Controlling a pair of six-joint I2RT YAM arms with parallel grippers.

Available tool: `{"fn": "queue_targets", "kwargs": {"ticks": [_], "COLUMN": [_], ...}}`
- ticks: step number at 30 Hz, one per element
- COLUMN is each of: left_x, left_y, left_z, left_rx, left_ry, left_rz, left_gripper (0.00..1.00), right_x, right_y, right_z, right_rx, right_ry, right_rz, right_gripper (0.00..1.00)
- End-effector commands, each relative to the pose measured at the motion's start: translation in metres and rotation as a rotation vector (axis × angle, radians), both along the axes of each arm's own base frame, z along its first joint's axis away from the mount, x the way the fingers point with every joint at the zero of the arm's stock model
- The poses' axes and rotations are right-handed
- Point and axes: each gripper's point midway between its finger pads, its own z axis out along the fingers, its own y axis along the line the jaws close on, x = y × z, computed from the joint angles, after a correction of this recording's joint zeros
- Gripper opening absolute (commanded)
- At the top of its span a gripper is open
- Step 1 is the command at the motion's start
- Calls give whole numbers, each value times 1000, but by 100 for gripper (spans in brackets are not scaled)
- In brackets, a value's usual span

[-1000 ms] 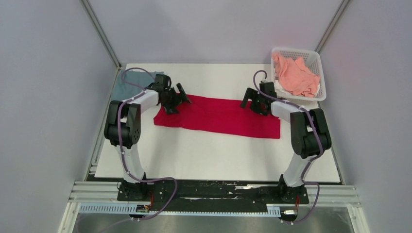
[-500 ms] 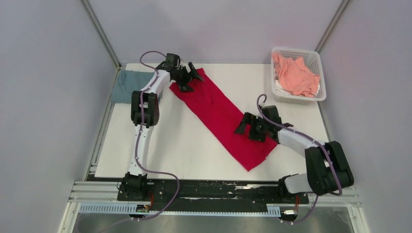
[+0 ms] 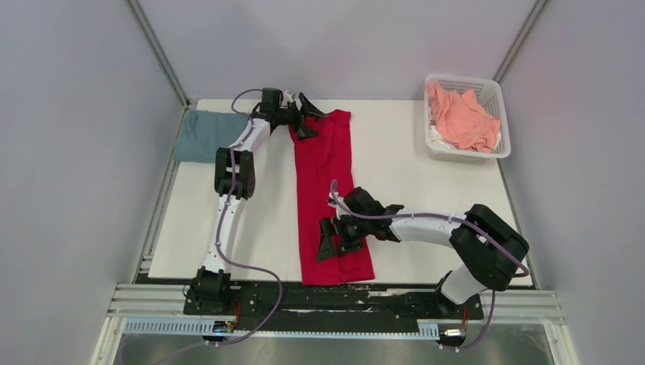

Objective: Fold and stack the t-shirts
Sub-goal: Rotate the tshirt 90 degrees

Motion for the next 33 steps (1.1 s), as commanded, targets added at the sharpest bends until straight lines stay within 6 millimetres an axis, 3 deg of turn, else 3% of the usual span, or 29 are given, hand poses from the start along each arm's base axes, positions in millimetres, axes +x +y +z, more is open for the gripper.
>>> {"fn": "queue_targets", "kwargs": {"ticks": [1, 3, 6, 10, 11, 12, 13, 14, 15, 16, 17, 18, 19, 20, 22, 23, 24, 25, 26, 28, 29, 30, 33], "left_x": [36, 45, 54, 53, 45, 36, 25, 18, 8, -1, -13, -24, -39, -51, -91, -108, -139, -153, -188, -237, -251, -282, -339], "left_y": [15, 22, 27, 27, 26, 20, 19, 20, 23, 27, 31, 35, 38, 42, 48, 53, 59, 64, 61, 54, 42, 47, 37], "left_z": [-37, -35, -14, 44, 69, 80, 107, 110, 139, 140, 166, 169, 187, 185, 212, 186, 170, 158, 146, 120, 117, 101, 77], "left_rx": [19, 69, 82, 81, 87, 92, 115, 169, 212, 272, 303, 351, 366, 414, 470, 519, 578, 617, 617, 589, 568, 563, 566], "left_ry": [0, -27, -76, -164, -189, -199, -250, -237, -305, -282, -334, -328, -345, -335, -365, -294, -244, -223, -208, -212, -245, -212, -200], "left_rz": [167, 221, 257, 237, 218, 195, 183, 197, 192, 207, 199, 191, 189, 184, 188, 179, 182, 198, 194, 190, 183, 189, 184], "left_gripper": [100, 100, 100, 100, 100, 100, 100, 100, 100, 100, 100, 100, 100, 100, 100, 100, 100, 100, 100, 100, 100, 100, 100], "right_x": [11, 13, 34, 62, 65, 65, 65, 64, 63, 60, 56, 52, 48, 44, 38, 34, 30, 25, 21, 14, 10, 7, 4], "right_y": [9, 10, 1, -22, -28, -36, -44, -53, -63, -72, -80, -85, -91, -96, -107, -110, -112, -114, -115, -117, -119, -120, -123], "right_z": [4, 12, 32, 73, 83, 88, 92, 93, 91, 90, 91, 91, 89, 87, 79, 75, 69, 63, 56, 43, 37, 32, 20], "right_rx": [-11, 13, 11, 1, 8, 6, 1, -6, -17, -29, -27, -28, -32, -40, -65, -71, -81, -92, -101, -129, -145, -157, -192], "right_ry": [-17, -47, -161, -353, -387, -401, -404, -402, -397, -391, -393, -398, -398, -398, -383, -372, -354, -336, -315, -272, -250, -232, -203], "right_rz": [-63, -60, -138, -274, -304, -332, -365, -396, -428, -451, -469, -470, -469, -475, -492, -490, -487, -479, -470, -452, -446, -438, -442], "right_gripper": [100, 100, 100, 100, 100, 100, 100, 100, 100, 100, 100, 100, 100, 100, 100, 100, 100, 100, 100, 100, 100, 100, 98]}}
